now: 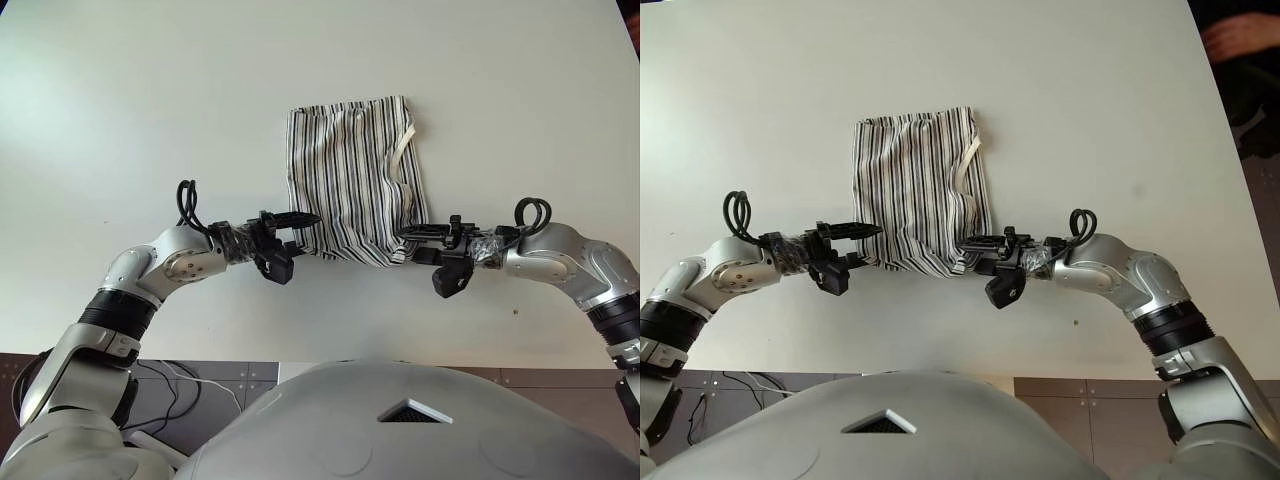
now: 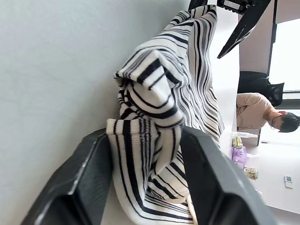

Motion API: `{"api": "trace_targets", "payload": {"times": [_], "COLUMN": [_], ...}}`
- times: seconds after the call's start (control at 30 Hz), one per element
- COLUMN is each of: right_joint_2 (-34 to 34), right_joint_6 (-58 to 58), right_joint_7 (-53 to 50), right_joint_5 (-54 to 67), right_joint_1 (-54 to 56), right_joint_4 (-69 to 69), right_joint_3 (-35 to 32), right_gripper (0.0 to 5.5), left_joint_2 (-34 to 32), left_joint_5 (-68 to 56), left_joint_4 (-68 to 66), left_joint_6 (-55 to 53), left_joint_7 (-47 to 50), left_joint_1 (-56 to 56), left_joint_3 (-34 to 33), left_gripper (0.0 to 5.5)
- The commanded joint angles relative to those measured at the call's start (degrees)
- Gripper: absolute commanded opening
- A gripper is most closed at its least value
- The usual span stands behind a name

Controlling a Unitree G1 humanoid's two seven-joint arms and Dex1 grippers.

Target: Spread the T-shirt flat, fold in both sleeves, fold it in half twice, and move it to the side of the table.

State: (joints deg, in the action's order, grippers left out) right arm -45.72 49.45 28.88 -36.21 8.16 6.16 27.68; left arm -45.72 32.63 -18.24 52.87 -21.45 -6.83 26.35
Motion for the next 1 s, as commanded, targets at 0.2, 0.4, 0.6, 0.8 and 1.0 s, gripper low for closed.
{"api": "trace_targets", "payload": {"times": [0.2, 0.4, 0.6, 0.8, 1.0], "right_joint_2": [-1.63, 0.38, 1.15, -6.78, -5.35], "right_joint_6": [0.82, -0.51, -1.81, -9.06, -21.01], "right_joint_7": [1.85, 1.71, 5.49, 17.2, 20.99], "right_joint_5": [1.59, 9.24, 18.12, 38.93, 53.29], "right_joint_1": [-0.81, -1.03, -2.12, -10.84, -11.26], "right_joint_4": [1.31, 4.49, 3.33, -11.13, -17.5], "right_joint_3": [0.08, -1.6, -1.05, -0.15, -3.97], "right_gripper": [0.78, 0.1, 0.1, 0.1, 0.1], "left_joint_2": [-1.24, -1.84, -3.51, -11.84, -10.53], "left_joint_5": [5.17, 4.5, 4.2, -25.92, -45.2], "left_joint_4": [-3.0, 0.04, 1.38, 17.2, 20.37], "left_joint_6": [-1.85, 0.0, 0.24, -0.62, -9.82], "left_joint_7": [-1.86, 0.6, 2.72, -6.18, -11.35], "left_joint_1": [3.43, 5.66, 8.5, 19.62, 21.35], "left_joint_3": [3.09, 2.11, 0.39, 2.33, -2.26], "left_gripper": [1.16, 0.5, 0.25, 0.21, 0.21]}}
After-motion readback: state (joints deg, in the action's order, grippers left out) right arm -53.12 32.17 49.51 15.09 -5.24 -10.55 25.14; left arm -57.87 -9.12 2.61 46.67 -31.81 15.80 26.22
